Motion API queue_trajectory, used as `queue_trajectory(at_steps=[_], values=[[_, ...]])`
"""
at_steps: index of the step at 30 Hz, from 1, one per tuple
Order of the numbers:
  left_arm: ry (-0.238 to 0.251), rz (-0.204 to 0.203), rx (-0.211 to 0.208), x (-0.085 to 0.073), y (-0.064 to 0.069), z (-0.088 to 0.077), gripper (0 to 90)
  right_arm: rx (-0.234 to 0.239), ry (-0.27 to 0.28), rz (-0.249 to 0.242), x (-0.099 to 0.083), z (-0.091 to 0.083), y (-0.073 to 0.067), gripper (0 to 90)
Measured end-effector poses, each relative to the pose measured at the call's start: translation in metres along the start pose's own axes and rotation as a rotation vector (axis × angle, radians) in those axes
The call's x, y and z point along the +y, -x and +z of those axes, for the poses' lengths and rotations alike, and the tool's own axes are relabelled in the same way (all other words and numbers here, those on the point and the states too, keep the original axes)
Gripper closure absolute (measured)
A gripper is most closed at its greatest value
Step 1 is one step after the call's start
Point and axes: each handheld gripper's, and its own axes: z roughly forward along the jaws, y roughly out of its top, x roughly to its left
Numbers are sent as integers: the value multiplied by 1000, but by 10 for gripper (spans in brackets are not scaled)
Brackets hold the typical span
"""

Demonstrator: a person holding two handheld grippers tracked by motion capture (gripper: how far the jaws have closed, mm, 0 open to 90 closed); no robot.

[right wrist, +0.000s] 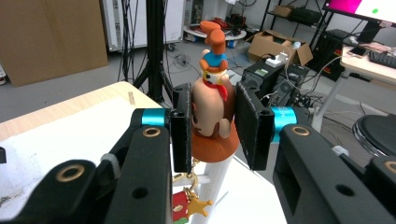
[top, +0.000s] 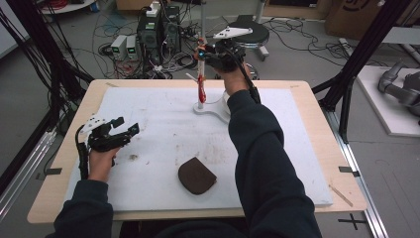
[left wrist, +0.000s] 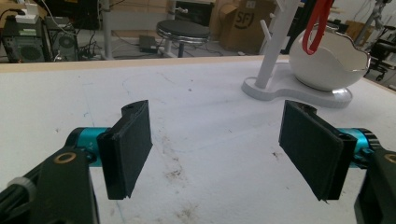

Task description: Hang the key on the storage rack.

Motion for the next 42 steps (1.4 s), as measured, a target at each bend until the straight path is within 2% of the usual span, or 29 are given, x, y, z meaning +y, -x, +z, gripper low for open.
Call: queue_trajectory(at_steps=[8,13,20,24,28,30,34,36,39,41,42], values=[[0,-2,0,0,0,0,253,14,4,-22,7,4,-8,692],[3,-6,0,0,0,-1,253,-24,-28,-49,5,8,-11,691],[0,-2,3,0,-1,-1,253,-42,-13,-22,-9,-4,-3,691],[-1,-2,3,0,0,-1,253,-50,-16,2,-27,-18,6,690],[-2,-1,3,0,0,-1,253,-52,-65,0,-47,-23,6,689],[-1,-2,2,0,0,-1,253,-27,-95,19,-59,-24,6,687],[-2,2,0,0,1,-1,253,1,-133,21,-79,-23,3,682],[-2,0,0,0,1,-1,253,-7,-106,38,-87,-25,3,620],[-4,-1,-3,-1,1,0,253,12,-133,68,-93,-31,7,585],[-6,1,-5,0,1,0,253,14,-141,66,-95,-37,9,577],[-7,2,-6,0,1,0,253,11,-120,60,-98,-44,9,567]])
